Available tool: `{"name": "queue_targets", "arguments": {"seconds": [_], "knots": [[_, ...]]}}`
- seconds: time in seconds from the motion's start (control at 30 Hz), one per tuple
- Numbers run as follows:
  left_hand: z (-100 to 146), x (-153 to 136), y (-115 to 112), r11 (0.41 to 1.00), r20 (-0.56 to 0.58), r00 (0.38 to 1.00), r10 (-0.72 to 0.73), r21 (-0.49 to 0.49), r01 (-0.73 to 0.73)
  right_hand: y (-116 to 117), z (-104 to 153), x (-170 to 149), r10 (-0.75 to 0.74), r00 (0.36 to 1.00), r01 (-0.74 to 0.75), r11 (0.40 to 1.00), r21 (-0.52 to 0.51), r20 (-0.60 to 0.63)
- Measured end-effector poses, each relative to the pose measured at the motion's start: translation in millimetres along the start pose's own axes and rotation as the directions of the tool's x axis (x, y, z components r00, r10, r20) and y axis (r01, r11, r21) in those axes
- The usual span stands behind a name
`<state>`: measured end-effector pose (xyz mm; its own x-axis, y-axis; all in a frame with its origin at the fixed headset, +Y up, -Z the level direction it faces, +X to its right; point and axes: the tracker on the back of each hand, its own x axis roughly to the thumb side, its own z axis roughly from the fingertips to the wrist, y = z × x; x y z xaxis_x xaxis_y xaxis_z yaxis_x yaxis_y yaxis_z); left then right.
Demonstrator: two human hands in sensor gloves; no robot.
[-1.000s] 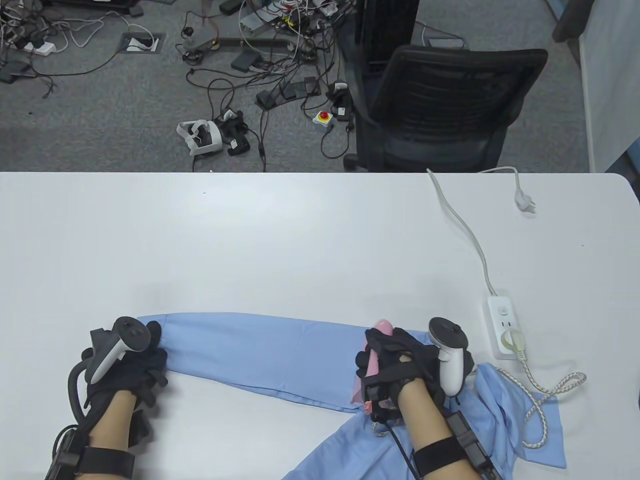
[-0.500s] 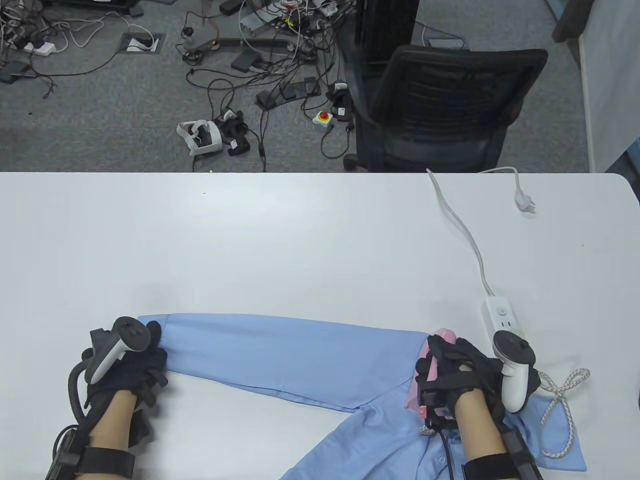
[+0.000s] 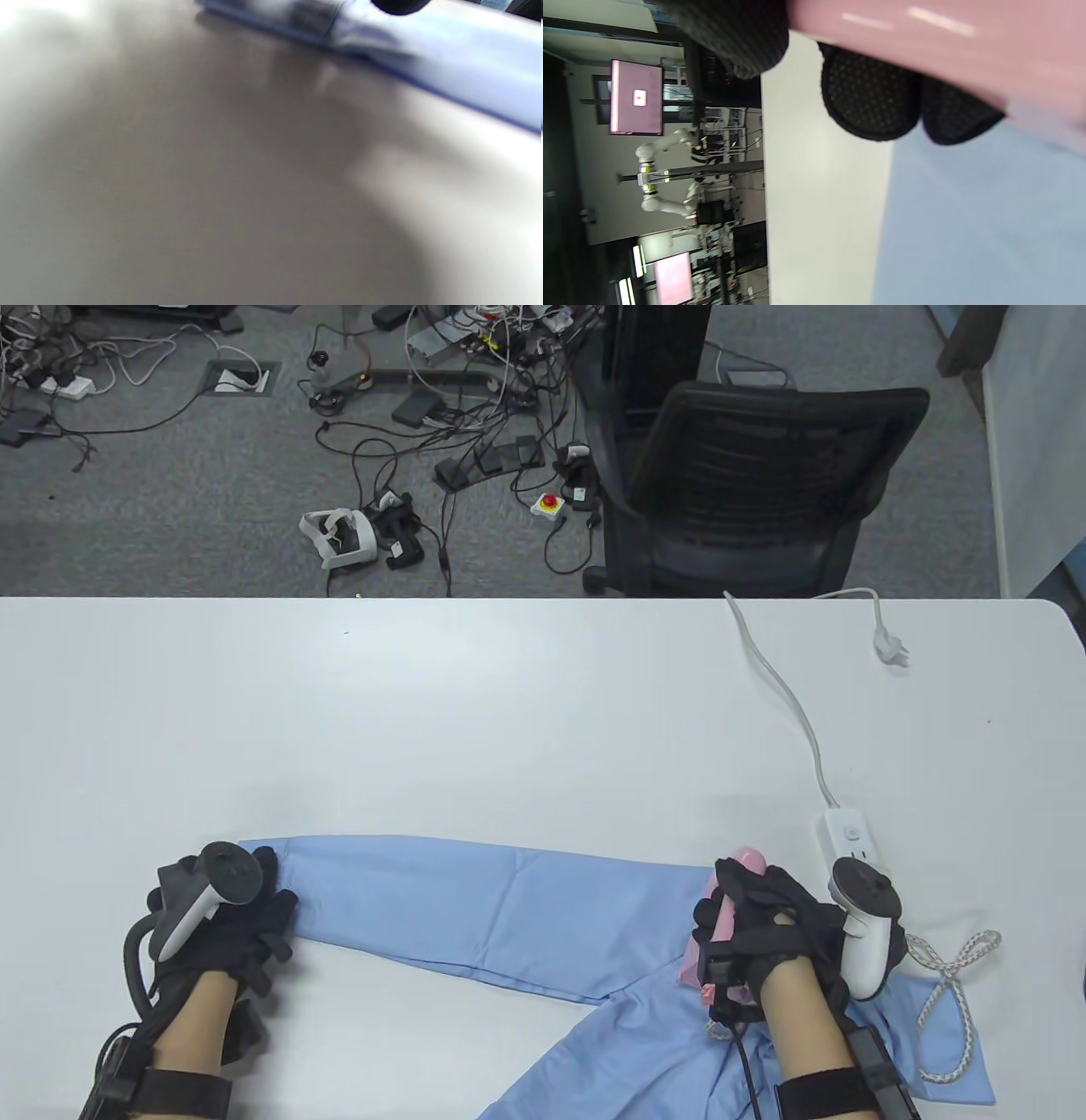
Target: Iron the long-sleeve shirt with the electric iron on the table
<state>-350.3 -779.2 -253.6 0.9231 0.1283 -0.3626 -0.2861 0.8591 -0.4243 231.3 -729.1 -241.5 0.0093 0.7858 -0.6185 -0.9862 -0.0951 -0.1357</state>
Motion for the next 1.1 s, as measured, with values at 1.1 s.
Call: {"name": "queue_targets", "arguments": {"seconds": [1.1], "knots": [[23, 25, 10, 0.995, 0.177, 0.984, 0.038, 0.083, -0.053, 94, -79, 51, 0.143, 0.958, -0.143, 0.990, -0.018, 0.249]]}}
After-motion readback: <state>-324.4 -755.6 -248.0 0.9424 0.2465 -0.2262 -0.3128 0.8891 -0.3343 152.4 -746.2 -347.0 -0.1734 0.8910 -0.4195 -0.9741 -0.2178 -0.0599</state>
